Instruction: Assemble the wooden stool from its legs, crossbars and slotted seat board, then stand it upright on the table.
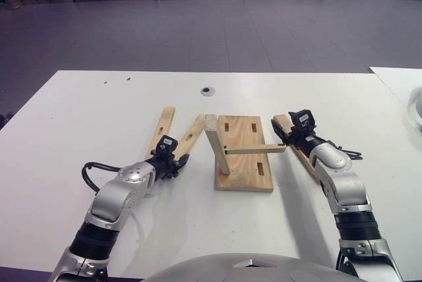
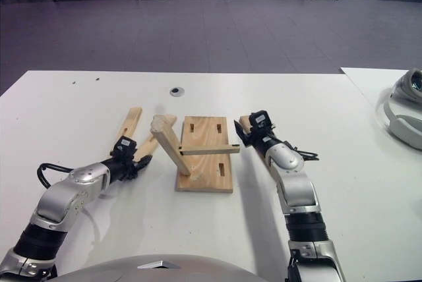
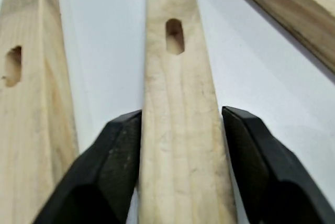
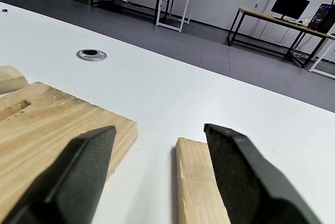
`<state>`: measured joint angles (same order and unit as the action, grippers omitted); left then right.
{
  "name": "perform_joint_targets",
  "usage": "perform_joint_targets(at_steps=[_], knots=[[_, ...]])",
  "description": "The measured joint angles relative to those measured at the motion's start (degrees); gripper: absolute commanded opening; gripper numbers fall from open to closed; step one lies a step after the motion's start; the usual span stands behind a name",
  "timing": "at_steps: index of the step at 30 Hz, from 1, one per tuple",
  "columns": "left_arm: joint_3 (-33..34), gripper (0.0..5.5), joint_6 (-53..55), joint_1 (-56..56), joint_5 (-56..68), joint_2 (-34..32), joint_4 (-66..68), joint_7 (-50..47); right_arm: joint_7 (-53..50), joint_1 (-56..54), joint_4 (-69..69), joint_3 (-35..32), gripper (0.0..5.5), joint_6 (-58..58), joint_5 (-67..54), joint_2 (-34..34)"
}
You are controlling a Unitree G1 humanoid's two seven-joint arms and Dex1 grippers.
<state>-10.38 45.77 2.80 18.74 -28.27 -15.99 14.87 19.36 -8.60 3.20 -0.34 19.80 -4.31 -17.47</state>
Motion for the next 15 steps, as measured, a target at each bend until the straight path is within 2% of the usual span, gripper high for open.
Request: perform_joint_targets(at_steps=[2,5,9,15], knots=[[0.6,2.08,-0.3,0.0,-1.3,-0.2,0.0,0.1,0.1,0.0,-0.1,-0.2,3.15,0.0,-0.8,0.3],[5.5,2.08,-2.6,3.0,1.5,2.5,-3.4,1.4,3.2,-1.5,0.9,-4.8,3.15,4.4,-10.5,1.8],[10.1,2.08,-9.1,16.8,6.6,3.7,-7.9,8.2,5.4,-17.2,4.9,-15.9,3.15,13.9,-34.3,3.5],[7.7,2.08,-22.0,22.6,3.7,3.1,-0.7,18.5,2.4,-29.8,5.0,-17.8,3.15,17.3,-50.2,10.8]])
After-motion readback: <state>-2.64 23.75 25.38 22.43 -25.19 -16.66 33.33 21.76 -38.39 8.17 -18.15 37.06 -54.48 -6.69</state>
